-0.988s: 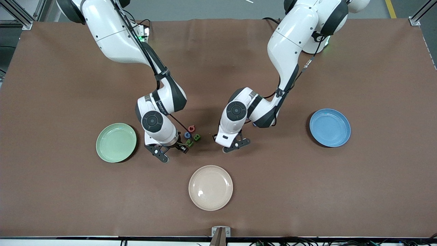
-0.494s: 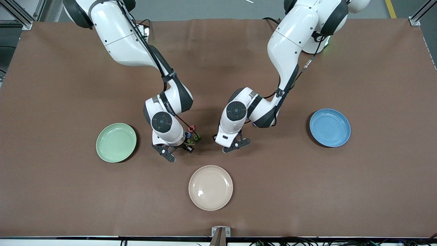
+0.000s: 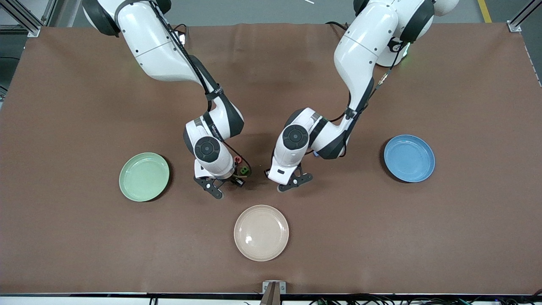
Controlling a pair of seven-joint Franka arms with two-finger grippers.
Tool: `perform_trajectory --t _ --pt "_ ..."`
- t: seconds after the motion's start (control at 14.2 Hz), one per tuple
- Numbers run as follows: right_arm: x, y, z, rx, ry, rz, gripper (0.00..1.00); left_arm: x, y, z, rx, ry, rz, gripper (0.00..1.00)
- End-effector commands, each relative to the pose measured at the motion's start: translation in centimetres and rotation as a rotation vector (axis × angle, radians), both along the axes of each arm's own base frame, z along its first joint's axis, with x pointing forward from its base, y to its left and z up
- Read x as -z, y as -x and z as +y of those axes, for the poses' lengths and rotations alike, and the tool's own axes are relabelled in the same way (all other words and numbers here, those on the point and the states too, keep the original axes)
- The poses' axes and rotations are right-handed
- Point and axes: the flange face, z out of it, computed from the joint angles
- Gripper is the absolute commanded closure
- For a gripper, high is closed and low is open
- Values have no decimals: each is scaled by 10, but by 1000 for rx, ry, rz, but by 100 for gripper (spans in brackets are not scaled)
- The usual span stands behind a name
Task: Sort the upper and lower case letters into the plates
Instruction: 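Carry the q toward the blue plate while the right gripper carries N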
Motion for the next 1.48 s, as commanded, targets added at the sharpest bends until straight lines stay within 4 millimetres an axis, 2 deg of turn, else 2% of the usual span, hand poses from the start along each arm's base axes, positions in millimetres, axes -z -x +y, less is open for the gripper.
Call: perform_trajectory --t 0.0,0.14,0.28,0.56,0.63,0.92,1.06,1.2,1.41 --pt "0 0 3 12 7 -10 54 -42 -14 28 -32 -21 9 84" --pt "1 0 3 14 8 -8 59 -64 -16 49 -8 -40 30 84" --pt "2 1 3 15 9 -5 65 -81 -14 86 26 -64 44 84" --pt "0 0 1 16 11 -1 95 -109 2 180 142 -90 70 84" --pt "0 -1 0 18 11 -1 97 -110 9 203 169 -95 82 84" --pt "-7 -7 -8 13 9 -7 100 -103 39 301 294 -138 141 84" --pt "-11 -10 -11 12 9 -8 100 -90 47 340 342 -177 170 84" --pt "-24 -20 -33 -24 18 16 100 -79 49 375 369 -198 185 84" --pt "-57 -35 -89 -99 21 65 100 -62 51 416 404 -195 185 84"
